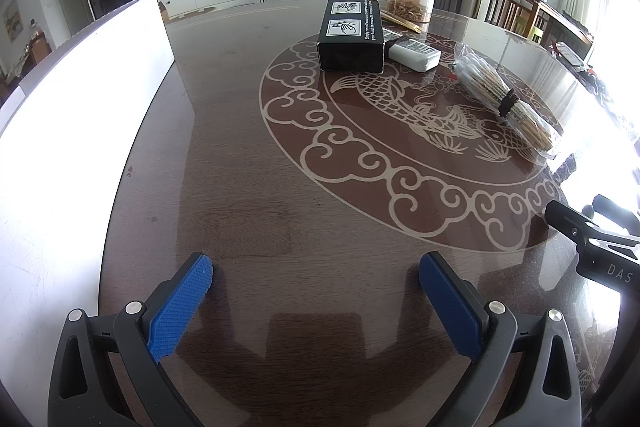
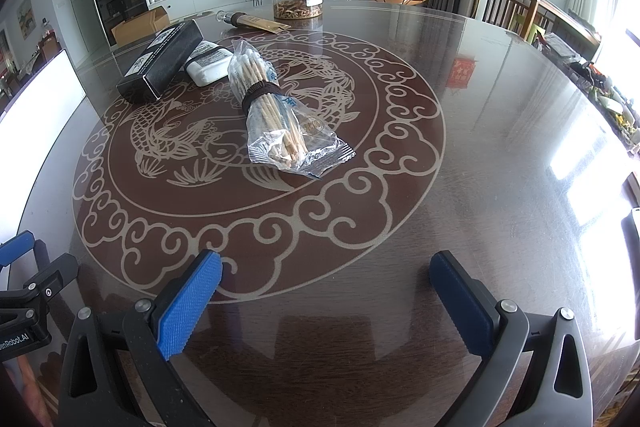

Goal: Organize objects
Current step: 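Grasp the black soap box with the left tool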

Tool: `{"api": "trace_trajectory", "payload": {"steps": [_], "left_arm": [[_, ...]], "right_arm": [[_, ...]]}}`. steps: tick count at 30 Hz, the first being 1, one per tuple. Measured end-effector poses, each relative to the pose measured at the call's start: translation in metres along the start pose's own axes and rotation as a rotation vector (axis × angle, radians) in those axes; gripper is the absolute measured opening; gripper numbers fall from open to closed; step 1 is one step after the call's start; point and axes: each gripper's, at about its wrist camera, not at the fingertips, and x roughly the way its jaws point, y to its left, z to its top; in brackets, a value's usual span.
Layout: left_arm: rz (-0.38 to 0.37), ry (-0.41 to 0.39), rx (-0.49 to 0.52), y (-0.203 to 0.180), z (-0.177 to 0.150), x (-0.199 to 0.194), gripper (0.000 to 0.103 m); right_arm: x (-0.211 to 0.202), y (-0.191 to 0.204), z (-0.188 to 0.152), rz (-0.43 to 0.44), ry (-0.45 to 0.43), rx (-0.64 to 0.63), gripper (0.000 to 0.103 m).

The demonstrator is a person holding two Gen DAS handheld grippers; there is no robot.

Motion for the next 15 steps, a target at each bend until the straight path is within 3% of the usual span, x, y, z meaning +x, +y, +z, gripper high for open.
{"api": "trace_trajectory", "payload": {"steps": [3, 6, 11, 13, 15], "left_arm": [[-0.003, 0.008, 0.002, 0.0, 0.0, 0.0, 0.103], [-0.023, 0.1, 0.018, -0.002, 0.017, 0.004, 0.103], [-0.023, 0.013, 0.033, -0.01, 0.091, 0.001, 0.103], [-0.048, 0.018, 0.078, -0.017, 0.123, 0.016, 0.103], [-0.024, 0.001, 0.141, -0.026, 0.148, 0.03, 0.103]], "right_arm": [[0.0, 0.0, 0.0, 0.0, 0.0, 0.0, 0.103], [0.0, 0.0, 0.0, 0.0, 0.0, 0.0, 0.103], [0.0, 0.0, 0.0, 0.0, 0.0, 0.001, 0.103], [0.0, 0.0, 0.0, 0.0, 0.0, 0.001, 0.103], [0.0, 0.0, 0.0, 0.0, 0.0, 0.001, 0.103]]}}
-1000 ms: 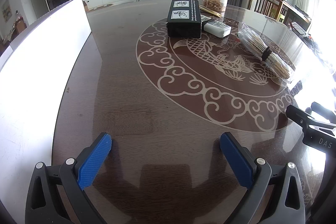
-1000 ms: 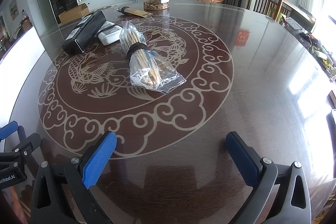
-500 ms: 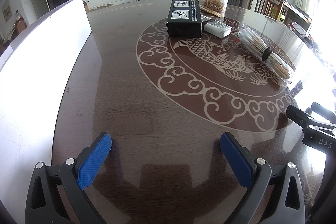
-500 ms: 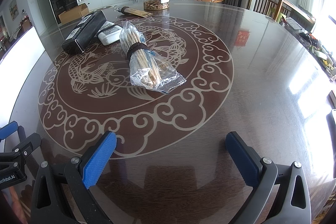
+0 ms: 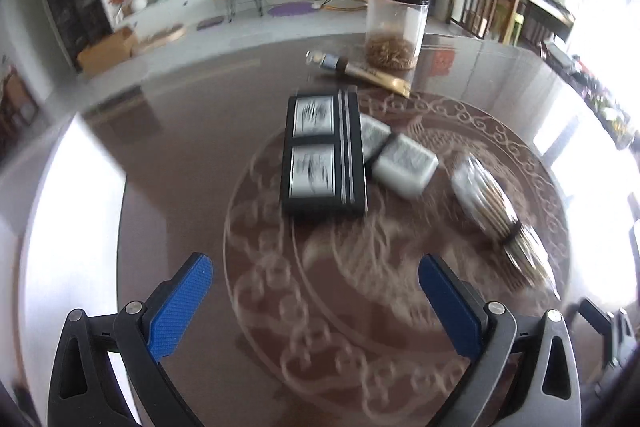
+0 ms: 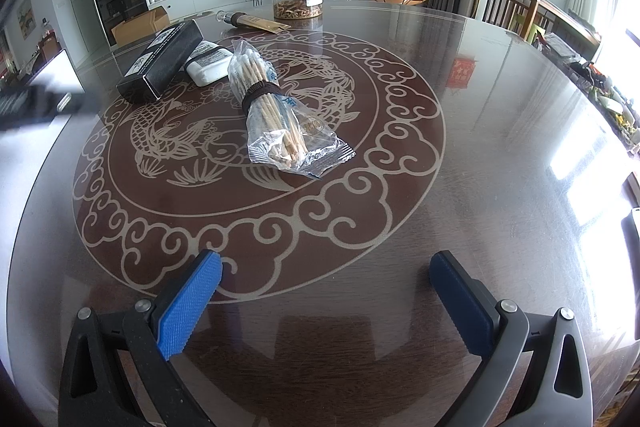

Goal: Organize objects
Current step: 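Grasp the black soap box with the left tool, then lift the soap box with the left tool while the right tool reaches the bagged sticks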

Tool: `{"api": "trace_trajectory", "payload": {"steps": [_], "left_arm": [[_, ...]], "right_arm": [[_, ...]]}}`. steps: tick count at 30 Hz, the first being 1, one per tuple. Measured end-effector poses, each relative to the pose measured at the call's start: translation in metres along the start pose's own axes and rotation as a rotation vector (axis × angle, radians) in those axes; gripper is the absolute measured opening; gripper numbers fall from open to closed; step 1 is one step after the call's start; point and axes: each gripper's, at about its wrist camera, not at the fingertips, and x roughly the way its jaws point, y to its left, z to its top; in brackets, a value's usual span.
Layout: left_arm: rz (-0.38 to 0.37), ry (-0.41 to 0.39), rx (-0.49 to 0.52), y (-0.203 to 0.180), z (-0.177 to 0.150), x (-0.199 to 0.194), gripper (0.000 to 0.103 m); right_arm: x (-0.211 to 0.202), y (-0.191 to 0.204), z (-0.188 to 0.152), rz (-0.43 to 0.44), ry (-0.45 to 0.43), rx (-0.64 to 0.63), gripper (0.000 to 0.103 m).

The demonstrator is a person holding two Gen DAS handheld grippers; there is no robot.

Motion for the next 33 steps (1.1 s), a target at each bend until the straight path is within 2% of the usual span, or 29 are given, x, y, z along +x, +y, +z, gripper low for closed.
{"api": "trace_trajectory", "payload": {"steps": [2, 4, 6, 8, 10, 12, 13, 15, 19, 21, 25, 27, 29, 31, 33], "left_arm": [[0.031, -0.036, 0.045, -0.004, 0.021, 0.012, 0.103], [0.036, -0.043, 0.039, -0.003, 0.037, 0.024, 0.103], [0.021, -0.014, 0.032, -0.003, 0.052, 0.041, 0.103], [0.034, 0.066, 0.037, -0.006, 0.06, 0.066, 0.103], [0.049, 0.078, 0.036, -0.006, 0.059, 0.079, 0.103], [0.006, -0.001, 0.014, -0.003, 0.059, 0.072, 0.067], [-0.036, -0.018, -0.027, 0.002, 0.056, 0.069, 0.058], [-0.019, -0.005, -0.079, 0.006, 0.048, 0.064, 0.058], [-0.007, 0.043, -0.183, 0.014, 0.004, 0.038, 0.058], [-0.012, 0.067, -0.214, 0.012, -0.036, 0.018, 0.058], [0.002, 0.043, -0.171, 0.001, -0.099, -0.016, 0.059], [0.002, 0.063, -0.154, -0.003, -0.119, -0.02, 0.061], [0.046, 0.027, -0.099, -0.011, -0.133, -0.026, 0.093], [0.046, 0.016, -0.093, -0.008, -0.14, -0.024, 0.103], [0.005, 0.011, -0.128, -0.002, -0.143, -0.022, 0.103]], "right_arm": [[0.0, 0.0, 0.0, 0.0, 0.0, 0.0, 0.103], [0.0, 0.0, 0.0, 0.0, 0.0, 0.0, 0.103], [0.0, 0.0, 0.0, 0.0, 0.0, 0.0, 0.103], [0.0, 0.0, 0.0, 0.0, 0.0, 0.0, 0.103], [0.0, 0.0, 0.0, 0.0, 0.0, 0.0, 0.103], [0.0, 0.0, 0.0, 0.0, 0.0, 0.0, 0.103], [0.0, 0.0, 0.0, 0.0, 0.0, 0.0, 0.103], [0.0, 0.0, 0.0, 0.0, 0.0, 0.0, 0.103], [0.0, 0.0, 0.0, 0.0, 0.0, 0.0, 0.103], [0.0, 0.0, 0.0, 0.0, 0.0, 0.0, 0.103], [0.0, 0.0, 0.0, 0.0, 0.0, 0.0, 0.103], [0.0, 0.0, 0.0, 0.0, 0.0, 0.0, 0.103], [0.0, 0.001, 0.0, 0.0, 0.0, 0.001, 0.103], [0.0, 0.0, 0.0, 0.0, 0.0, 0.0, 0.103], [0.0, 0.0, 0.0, 0.0, 0.0, 0.001, 0.103]]}}
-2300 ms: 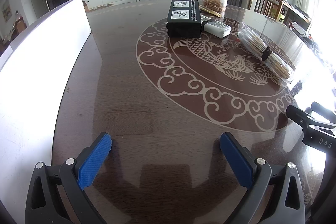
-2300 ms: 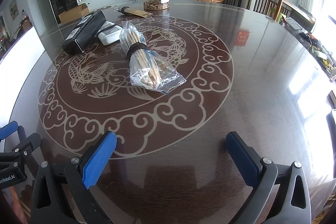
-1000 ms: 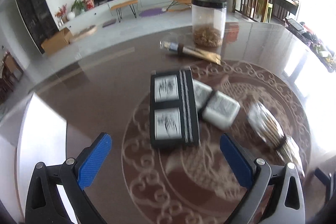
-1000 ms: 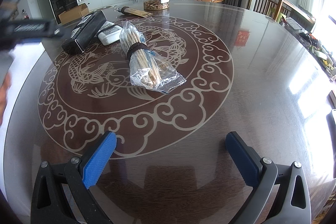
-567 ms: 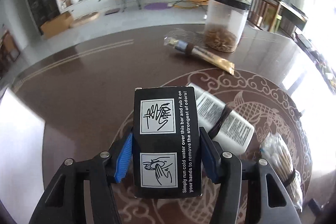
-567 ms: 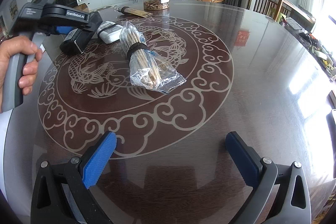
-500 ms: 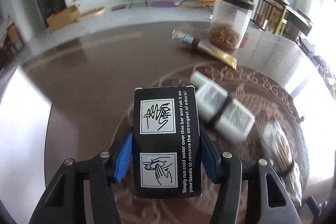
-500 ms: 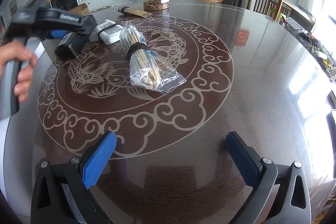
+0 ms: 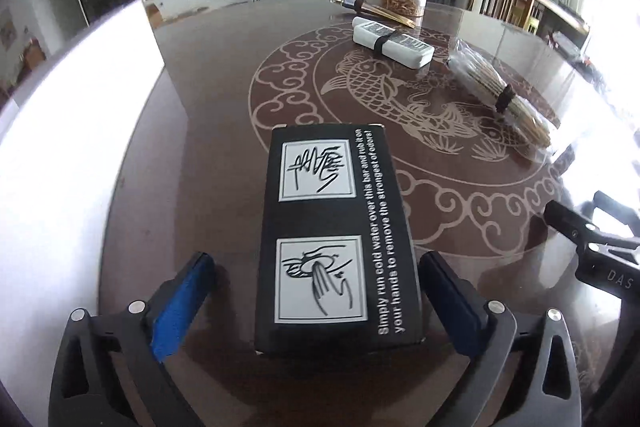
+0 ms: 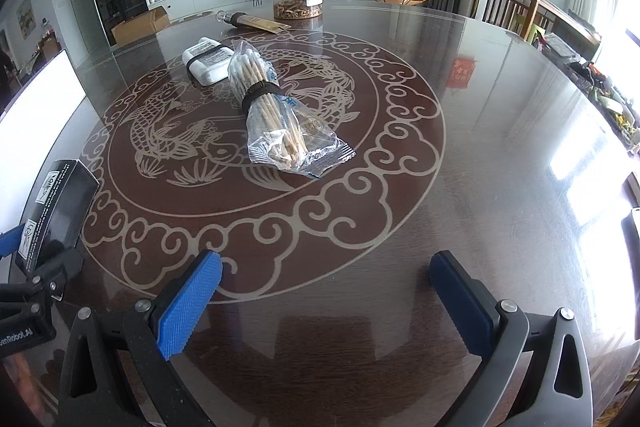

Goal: Organize objects
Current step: 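Lift the soap box with the left tool while the right tool reaches the bagged sticks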

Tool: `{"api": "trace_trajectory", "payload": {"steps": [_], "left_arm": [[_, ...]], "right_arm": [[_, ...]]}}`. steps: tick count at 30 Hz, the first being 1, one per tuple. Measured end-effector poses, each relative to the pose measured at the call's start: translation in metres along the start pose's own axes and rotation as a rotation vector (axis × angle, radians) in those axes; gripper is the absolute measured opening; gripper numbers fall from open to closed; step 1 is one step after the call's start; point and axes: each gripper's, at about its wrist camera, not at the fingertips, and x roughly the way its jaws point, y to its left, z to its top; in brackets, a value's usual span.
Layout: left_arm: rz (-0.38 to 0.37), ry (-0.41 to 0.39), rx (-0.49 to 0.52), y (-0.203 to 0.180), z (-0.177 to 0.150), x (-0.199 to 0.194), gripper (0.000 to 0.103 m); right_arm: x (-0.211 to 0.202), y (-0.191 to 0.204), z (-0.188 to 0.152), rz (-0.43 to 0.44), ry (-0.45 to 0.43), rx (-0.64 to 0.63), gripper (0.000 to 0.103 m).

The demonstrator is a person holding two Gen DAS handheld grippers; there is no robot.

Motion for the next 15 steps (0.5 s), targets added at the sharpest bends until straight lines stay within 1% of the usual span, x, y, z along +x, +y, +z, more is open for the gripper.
{"api": "trace_trajectory", "payload": {"steps": [4, 7, 15], "left_arm": [[0.01, -0.012, -0.002, 0.0015, -0.0026, 0.0, 0.103], [0.01, -0.014, -0.003, 0.0031, 0.0028, 0.0016, 0.103], [0.009, -0.015, -0.004, 0.0041, 0.0018, 0.0005, 0.103]], "right_arm": [[0.0, 0.0, 0.0, 0.0, 0.0, 0.0, 0.103], [-0.0002, 0.0, 0.0003, 0.0, 0.0, 0.0, 0.103], [-0.0001, -0.0002, -0.0001, 0.0, 0.0, 0.0, 0.103]]}}
